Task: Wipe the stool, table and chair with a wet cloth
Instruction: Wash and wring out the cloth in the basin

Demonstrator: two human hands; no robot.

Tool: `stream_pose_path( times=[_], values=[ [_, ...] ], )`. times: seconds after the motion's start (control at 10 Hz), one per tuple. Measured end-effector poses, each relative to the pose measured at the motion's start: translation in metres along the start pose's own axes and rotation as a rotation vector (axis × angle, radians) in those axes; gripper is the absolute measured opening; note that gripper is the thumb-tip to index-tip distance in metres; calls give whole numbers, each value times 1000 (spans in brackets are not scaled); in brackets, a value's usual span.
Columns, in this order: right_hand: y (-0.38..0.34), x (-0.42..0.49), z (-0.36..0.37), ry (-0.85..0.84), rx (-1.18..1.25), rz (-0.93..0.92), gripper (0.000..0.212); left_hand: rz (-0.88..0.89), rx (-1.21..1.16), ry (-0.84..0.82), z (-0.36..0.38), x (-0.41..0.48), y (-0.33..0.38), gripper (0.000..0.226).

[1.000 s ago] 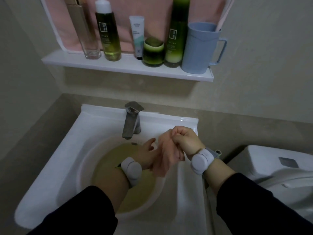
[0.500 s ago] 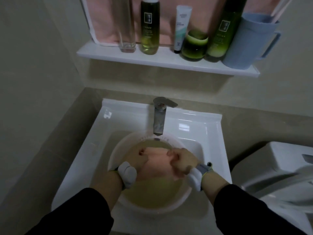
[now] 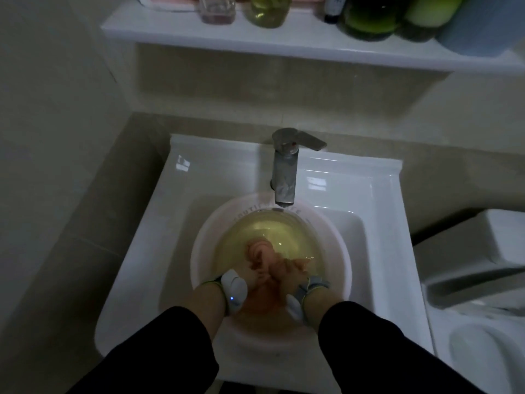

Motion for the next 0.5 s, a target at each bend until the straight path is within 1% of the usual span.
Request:
stream_pose_path(
  times=[0.1,0.2,0.3,0.4,0.5],
  values=[
    [5,6,-3,-21,23,-3,54,-94,-29,-34,0,12,-7,43],
    [4,3,-23,150,100,79,49,-214,-22,-63,0,19,-14,38],
    [1,3,-33,199,259,61,46,-255,-177,-59,7,24,-16,30],
    [-9,-4,-39,171,261,-27,39,-273,-414,-46,17,31,-21,34],
    [-21,-7,-49,173,350,-63,16,-258,-427,-9,15,27,-23,41]
  ],
)
Point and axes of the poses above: each hand's wrist, its own x-axis towards the middle knuckle, its own z-axis out of the palm, y = z × x, the point moved 6 cm from there along x, towards the middle knuckle, and after that the axes turned 11 degrees about x, right-handed, at the moved point
